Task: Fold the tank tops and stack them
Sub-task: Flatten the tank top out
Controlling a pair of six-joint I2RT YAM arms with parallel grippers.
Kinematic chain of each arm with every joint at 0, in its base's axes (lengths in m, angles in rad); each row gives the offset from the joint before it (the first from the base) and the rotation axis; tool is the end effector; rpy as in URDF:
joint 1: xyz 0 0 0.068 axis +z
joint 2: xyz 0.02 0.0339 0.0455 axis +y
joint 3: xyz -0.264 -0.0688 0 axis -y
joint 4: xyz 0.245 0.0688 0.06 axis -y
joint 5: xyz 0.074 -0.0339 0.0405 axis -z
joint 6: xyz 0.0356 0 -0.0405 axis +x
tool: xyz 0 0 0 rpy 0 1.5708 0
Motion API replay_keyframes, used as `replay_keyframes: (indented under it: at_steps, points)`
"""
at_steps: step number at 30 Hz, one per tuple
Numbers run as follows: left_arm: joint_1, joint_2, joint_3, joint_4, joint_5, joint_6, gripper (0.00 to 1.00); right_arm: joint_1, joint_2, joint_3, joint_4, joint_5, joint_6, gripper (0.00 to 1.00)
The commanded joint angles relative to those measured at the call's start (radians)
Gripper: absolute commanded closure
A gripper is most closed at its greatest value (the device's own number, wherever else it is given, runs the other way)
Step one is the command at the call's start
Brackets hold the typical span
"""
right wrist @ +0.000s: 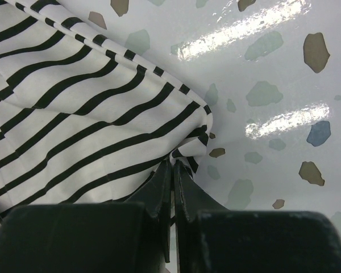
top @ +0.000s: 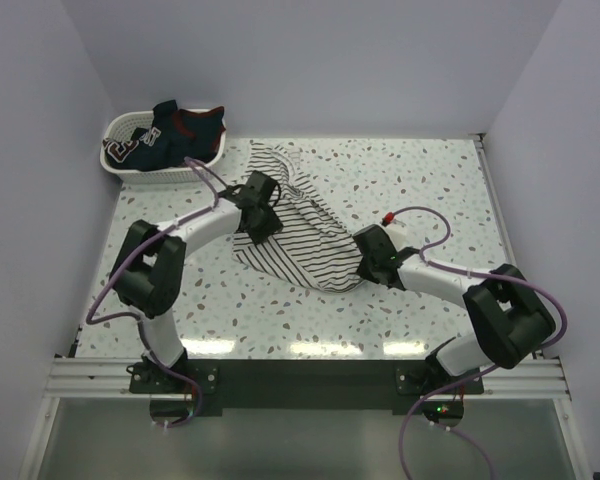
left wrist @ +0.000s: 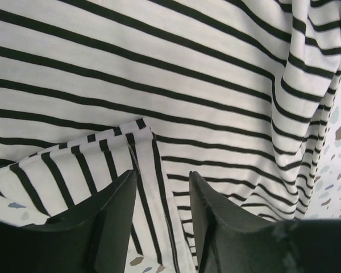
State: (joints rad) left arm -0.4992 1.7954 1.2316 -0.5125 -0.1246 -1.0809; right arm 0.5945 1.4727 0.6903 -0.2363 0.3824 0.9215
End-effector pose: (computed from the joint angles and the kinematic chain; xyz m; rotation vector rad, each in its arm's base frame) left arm 0.3268 -0.1732 0.1944 -0.8101 2.5590 -0.3634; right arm 0.2281 0.1382 0.1549 0.5384 2.4274 0.1345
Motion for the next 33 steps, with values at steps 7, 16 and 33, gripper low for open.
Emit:
replay_keyframes:
  at_steps: [7,16,33]
  points:
    - [-0.002,0.165,0.164,-0.125,-0.058,-0.174,0.62,-0.001,0.015,0.002,0.022,0.0,-0.004,1.0]
    - [-0.002,0.17,0.178,-0.184,-0.101,-0.22,0.64,-0.001,0.018,-0.008,0.028,-0.01,-0.007,1.0]
    - [0.044,0.211,0.227,-0.219,-0.084,-0.251,0.63,-0.001,0.0,-0.025,0.031,-0.011,-0.012,1.0]
